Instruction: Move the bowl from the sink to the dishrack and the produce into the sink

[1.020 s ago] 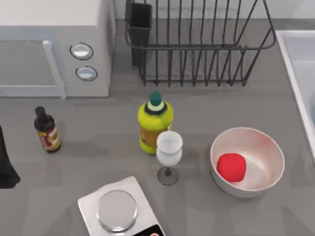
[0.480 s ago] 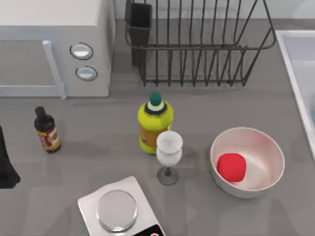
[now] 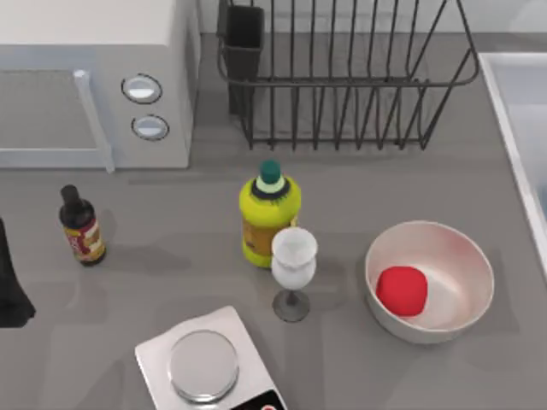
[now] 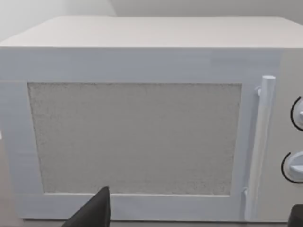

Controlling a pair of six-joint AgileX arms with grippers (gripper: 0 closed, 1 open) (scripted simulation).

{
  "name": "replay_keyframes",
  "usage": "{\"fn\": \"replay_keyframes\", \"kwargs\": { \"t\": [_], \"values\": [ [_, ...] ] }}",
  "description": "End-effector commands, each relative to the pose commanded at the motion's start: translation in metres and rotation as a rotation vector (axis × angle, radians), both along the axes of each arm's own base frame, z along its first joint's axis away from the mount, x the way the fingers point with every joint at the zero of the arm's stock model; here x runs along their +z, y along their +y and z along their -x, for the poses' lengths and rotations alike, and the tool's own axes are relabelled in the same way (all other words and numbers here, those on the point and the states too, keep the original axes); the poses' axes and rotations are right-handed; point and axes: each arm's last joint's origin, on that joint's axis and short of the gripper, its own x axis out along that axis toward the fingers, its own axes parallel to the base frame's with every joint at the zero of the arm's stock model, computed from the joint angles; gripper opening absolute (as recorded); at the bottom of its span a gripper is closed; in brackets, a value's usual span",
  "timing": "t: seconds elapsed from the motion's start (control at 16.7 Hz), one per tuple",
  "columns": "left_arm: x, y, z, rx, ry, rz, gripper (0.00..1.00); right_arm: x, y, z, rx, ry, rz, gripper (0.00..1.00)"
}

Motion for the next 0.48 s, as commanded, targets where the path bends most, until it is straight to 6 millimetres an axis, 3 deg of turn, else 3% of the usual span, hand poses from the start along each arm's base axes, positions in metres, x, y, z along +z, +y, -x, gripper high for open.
{"fn": "replay_keyframes", "kwargs": {
  "t": [0.24,0.48],
  "values": [
    [0.000,0.000,0.000,0.000,0.000,0.000,1.00,-0.013,-0.037,-0.084,-0.011,0.238,-0.021,1.00],
    [0.000,0.000,0.000,0.000,0.000,0.000,1.00,-0.059,-0.077,-0.152,-0.011,0.446,-0.063,1.00]
  ]
}}
